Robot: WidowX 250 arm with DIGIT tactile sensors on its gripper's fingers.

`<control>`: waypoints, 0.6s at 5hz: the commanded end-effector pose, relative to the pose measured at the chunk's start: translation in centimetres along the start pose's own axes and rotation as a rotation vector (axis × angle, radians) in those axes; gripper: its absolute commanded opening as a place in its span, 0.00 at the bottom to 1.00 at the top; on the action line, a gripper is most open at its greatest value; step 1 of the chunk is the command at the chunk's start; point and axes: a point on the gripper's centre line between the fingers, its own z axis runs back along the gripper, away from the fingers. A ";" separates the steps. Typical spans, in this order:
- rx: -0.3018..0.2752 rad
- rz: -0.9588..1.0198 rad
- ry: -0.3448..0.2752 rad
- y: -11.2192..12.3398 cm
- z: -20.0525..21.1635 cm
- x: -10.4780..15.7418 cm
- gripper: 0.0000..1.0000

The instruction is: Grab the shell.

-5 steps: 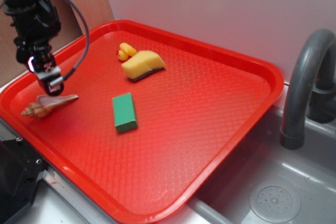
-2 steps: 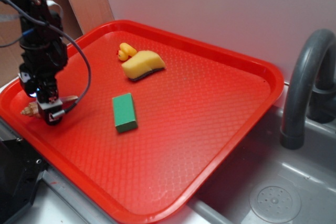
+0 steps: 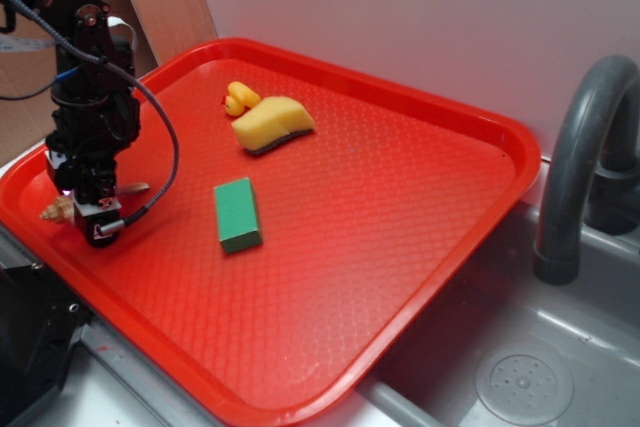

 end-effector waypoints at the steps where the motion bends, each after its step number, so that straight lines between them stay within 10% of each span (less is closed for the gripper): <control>1: -0.035 0.173 -0.119 1.4 7.6 -0.4 0.00; 3: -0.154 0.183 -0.243 -0.3 18.1 -2.5 0.00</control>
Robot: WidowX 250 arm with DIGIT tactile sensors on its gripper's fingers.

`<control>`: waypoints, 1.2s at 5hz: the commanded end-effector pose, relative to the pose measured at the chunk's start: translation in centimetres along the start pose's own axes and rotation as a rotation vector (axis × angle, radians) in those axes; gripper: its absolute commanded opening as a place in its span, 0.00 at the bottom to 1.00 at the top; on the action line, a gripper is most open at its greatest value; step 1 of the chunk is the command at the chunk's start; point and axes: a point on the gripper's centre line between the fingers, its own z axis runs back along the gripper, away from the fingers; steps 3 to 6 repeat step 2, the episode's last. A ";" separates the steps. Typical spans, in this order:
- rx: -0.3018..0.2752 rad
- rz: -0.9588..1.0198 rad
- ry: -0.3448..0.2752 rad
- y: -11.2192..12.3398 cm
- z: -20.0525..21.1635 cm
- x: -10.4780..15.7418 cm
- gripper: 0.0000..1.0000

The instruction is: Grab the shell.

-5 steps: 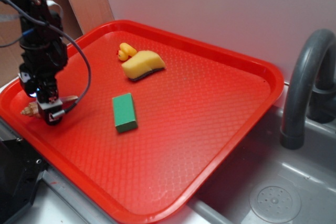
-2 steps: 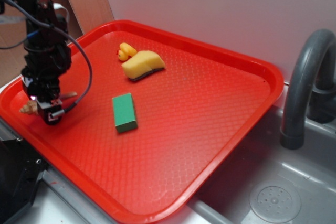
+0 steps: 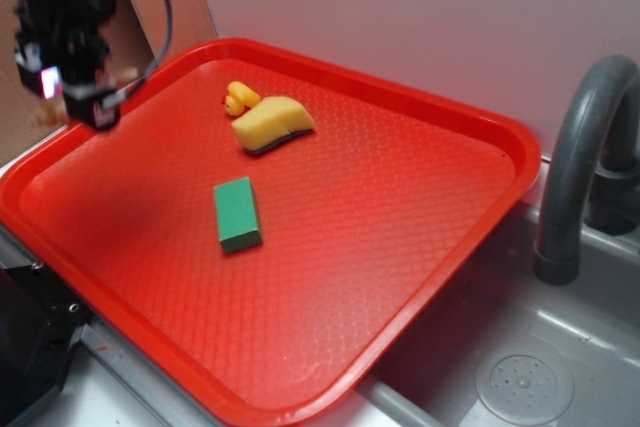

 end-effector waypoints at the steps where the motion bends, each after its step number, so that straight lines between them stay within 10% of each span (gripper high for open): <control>1: -0.091 -0.093 -0.184 -2.2 8.8 -2.8 0.00; 6: -0.140 -0.106 -0.136 -2.7 8.7 -2.3 0.00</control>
